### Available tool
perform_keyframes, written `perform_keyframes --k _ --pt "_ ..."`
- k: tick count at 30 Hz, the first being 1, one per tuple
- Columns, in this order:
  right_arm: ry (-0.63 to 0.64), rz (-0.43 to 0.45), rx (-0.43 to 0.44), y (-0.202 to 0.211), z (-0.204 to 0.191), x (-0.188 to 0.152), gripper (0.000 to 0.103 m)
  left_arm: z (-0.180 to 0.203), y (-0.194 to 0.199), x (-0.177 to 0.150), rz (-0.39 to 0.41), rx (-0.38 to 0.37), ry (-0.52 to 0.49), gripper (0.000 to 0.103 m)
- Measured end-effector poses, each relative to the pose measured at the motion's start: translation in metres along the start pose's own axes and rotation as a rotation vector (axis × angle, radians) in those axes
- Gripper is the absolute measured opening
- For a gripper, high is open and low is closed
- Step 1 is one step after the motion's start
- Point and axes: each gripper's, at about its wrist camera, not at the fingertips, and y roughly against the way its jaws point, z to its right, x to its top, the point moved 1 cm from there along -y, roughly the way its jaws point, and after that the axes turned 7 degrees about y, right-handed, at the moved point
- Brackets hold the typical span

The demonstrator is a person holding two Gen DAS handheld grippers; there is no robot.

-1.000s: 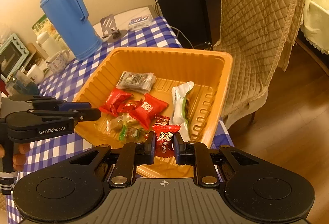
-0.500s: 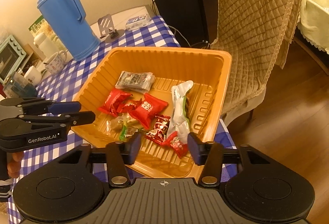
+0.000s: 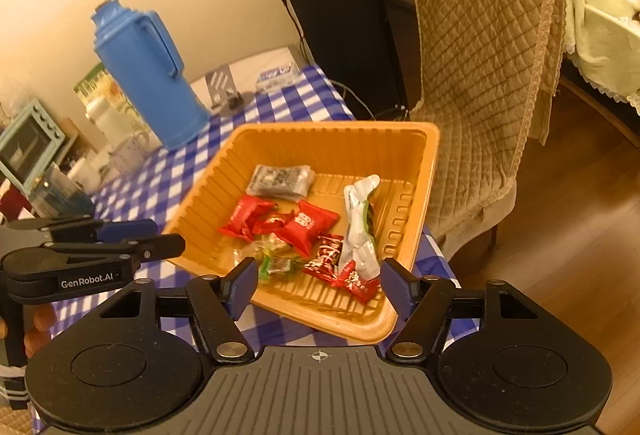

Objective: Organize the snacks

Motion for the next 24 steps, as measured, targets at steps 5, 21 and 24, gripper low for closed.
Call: perform_keyframes --k 5,21,24 --pt "-0.005 0.039 0.001 0.026 -0.011 -0.006 0.072 0.003 0.029 -0.008 0.021 -0.01 0.03 0.042" --pt "0.033 0.095 0.001 0.102 -0.067 -0.066 0.077 0.006 0.141 -0.088 0.074 0.103 0.147 0.051" --pt "0.039 0.082 0.021 0.114 -0.079 -0.084 0.078 0.005 0.159 -0.11 0.065 0.116 0.183 0.051"
